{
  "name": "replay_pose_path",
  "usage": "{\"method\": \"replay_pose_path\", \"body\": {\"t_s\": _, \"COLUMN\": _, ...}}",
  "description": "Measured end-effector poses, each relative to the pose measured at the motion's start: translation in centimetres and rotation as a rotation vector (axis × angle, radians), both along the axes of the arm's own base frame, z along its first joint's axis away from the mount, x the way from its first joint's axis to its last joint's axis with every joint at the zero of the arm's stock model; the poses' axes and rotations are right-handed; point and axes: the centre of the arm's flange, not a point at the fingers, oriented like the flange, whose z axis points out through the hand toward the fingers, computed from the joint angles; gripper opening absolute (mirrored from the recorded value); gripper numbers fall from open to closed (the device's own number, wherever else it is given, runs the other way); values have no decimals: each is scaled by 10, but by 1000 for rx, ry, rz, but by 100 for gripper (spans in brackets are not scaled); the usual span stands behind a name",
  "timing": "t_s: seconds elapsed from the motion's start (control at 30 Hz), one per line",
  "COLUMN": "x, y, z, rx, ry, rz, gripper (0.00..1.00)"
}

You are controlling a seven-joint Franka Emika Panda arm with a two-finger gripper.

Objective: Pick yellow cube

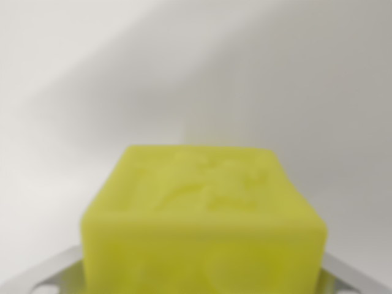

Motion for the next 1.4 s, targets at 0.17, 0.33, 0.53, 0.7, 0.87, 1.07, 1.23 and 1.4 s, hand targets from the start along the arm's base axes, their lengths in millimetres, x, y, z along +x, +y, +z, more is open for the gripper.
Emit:
{"method": "replay_pose_path", "body": {"t_s": 0.17, "x": 0, "y": 0, "z": 13, "rx": 0, "ry": 0, "rz": 0, "gripper": 0}}
{"method": "replay_pose_path", "body": {"t_s": 0.33, "x": 0, "y": 0, "z": 25, "rx": 0, "ry": 0, "rz": 0, "gripper": 0}}
{"method": "replay_pose_path", "body": {"t_s": 0.53, "x": 0, "y": 0, "z": 40, "rx": 0, "ry": 0, "rz": 0, "gripper": 0}}
{"method": "replay_pose_path", "body": {"t_s": 0.7, "x": 0, "y": 0, "z": 53, "rx": 0, "ry": 0, "rz": 0, "gripper": 0}}
{"method": "replay_pose_path", "body": {"t_s": 0.87, "x": 0, "y": 0, "z": 65, "rx": 0, "ry": 0, "rz": 0, "gripper": 0}}
{"method": "replay_pose_path", "body": {"t_s": 1.07, "x": 0, "y": 0, "z": 80, "rx": 0, "ry": 0, "rz": 0, "gripper": 0}}
{"method": "replay_pose_path", "body": {"t_s": 1.23, "x": 0, "y": 0, "z": 93, "rx": 0, "ry": 0, "rz": 0, "gripper": 0}}
{"method": "replay_pose_path", "body": {"t_s": 1.4, "x": 0, "y": 0, "z": 105, "rx": 1, "ry": 0, "rz": 0, "gripper": 0}}
